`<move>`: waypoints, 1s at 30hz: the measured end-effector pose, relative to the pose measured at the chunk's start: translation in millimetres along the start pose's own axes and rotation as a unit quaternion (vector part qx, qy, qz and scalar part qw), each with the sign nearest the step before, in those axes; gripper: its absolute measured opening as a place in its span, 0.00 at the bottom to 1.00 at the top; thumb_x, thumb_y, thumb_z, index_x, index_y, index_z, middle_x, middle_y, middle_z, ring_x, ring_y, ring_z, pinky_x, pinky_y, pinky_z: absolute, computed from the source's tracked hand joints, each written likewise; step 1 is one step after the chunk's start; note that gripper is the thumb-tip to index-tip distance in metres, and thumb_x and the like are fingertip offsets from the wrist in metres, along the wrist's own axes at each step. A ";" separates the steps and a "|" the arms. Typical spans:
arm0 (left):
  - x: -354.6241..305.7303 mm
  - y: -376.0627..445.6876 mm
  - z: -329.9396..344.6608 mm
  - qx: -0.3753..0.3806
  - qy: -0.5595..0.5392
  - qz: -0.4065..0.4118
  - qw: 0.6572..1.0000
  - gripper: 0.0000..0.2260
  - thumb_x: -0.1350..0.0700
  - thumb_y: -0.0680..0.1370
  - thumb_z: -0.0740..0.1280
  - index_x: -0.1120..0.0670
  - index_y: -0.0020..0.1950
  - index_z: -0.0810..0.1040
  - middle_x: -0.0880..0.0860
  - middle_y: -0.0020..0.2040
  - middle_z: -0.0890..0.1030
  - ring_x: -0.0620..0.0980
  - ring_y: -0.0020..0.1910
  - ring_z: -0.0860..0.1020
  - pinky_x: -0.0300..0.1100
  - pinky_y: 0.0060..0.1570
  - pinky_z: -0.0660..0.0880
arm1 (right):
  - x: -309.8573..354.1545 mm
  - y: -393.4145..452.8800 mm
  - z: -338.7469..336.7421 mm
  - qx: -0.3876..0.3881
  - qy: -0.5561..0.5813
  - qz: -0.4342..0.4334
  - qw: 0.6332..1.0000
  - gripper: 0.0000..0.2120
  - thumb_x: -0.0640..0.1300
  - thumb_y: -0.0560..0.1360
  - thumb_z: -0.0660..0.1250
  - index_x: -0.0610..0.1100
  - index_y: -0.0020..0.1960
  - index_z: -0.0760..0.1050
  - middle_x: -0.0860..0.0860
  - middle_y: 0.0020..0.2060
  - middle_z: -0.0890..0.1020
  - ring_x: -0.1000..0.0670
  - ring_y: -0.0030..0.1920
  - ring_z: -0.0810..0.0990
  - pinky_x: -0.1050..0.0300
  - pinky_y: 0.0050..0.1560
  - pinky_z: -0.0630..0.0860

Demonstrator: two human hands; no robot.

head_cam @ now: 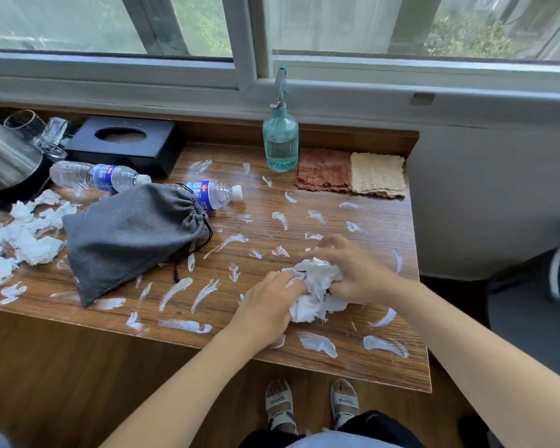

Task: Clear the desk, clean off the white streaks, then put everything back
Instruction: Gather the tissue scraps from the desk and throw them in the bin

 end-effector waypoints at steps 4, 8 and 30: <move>8.1 7.4 -9.4 -0.015 -0.058 -0.067 0.996 0.20 0.67 0.77 0.66 0.50 0.65 0.73 0.48 0.61 0.77 0.52 0.59 0.73 0.47 0.51 0.73 | 1.7 -1.5 3.7 0.035 -0.024 -0.004 0.999 0.37 0.57 0.72 0.71 0.56 0.78 0.61 0.52 0.69 0.64 0.51 0.68 0.65 0.53 0.63 0.70; 11.4 14.3 -14.9 -0.007 -0.091 -0.110 0.990 0.29 0.66 0.77 0.69 0.49 0.74 0.66 0.48 0.69 0.69 0.51 0.59 0.75 0.45 0.51 0.74 | 3.2 1.5 8.6 -0.014 -0.084 -0.009 0.996 0.43 0.74 0.66 0.70 0.52 0.72 0.66 0.52 0.62 0.68 0.51 0.62 0.68 0.53 0.56 0.75; 13.6 51.8 -77.6 -0.042 -0.208 -0.079 0.974 0.17 0.69 0.75 0.66 0.50 0.56 0.80 0.49 0.52 0.81 0.50 0.34 0.75 0.39 0.34 0.70 | -5.2 -39.7 -57.6 -0.272 0.214 0.088 0.934 0.06 0.44 0.76 0.75 0.48 0.51 0.80 0.53 0.42 0.82 0.55 0.42 0.80 0.63 0.41 0.74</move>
Point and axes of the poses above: each hand's wrist, its own y-axis towards the middle knuckle, its own z-axis out of the palm, x = y × z, the point moved 7 cm from there along y, towards the middle knuckle
